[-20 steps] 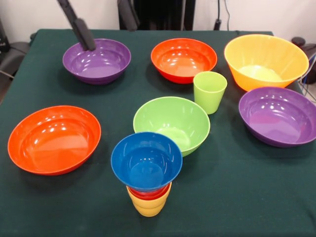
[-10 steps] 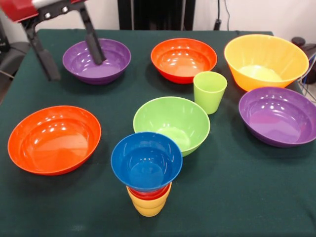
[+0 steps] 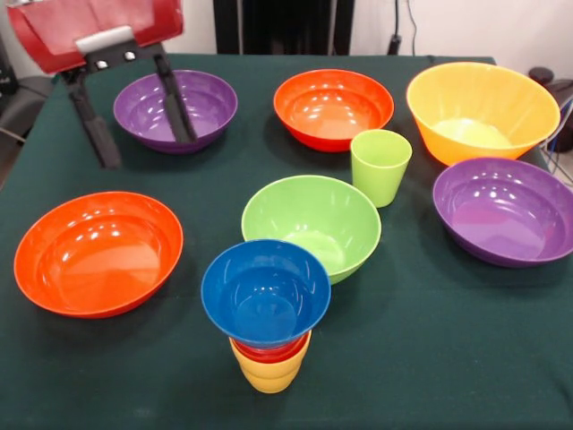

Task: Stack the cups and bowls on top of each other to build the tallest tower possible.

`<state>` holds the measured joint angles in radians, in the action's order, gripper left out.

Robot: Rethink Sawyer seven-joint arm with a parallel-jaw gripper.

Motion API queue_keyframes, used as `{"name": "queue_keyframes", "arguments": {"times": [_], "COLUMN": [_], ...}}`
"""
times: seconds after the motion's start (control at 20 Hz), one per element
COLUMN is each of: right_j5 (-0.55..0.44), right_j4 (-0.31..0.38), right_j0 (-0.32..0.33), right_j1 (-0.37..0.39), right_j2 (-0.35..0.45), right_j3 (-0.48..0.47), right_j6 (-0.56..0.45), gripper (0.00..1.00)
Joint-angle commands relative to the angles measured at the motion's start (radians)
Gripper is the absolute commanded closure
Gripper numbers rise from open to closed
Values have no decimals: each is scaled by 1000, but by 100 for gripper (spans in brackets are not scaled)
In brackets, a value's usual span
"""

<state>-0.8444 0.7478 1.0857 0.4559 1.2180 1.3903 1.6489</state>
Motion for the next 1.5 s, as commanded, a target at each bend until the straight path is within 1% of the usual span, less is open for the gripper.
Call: {"name": "queue_keyframes", "arguments": {"times": [0.05,0.15,0.45,0.7,1.05,1.5], "right_j5": [35,40,119,181,221,271], "right_j4": [-16,-29,-37,-33,-66,-101], "right_j0": [-102,-116,-175,-219,-245,-253], "right_j1": [58,71,107,99,57,-6], "right_j2": [-180,-193,-257,-315,-370,-411], "right_j3": [111,121,143,129,104,36], "right_j6": [218,235,327,369,377,304], "gripper": [0,0,0,0,0,0]}}
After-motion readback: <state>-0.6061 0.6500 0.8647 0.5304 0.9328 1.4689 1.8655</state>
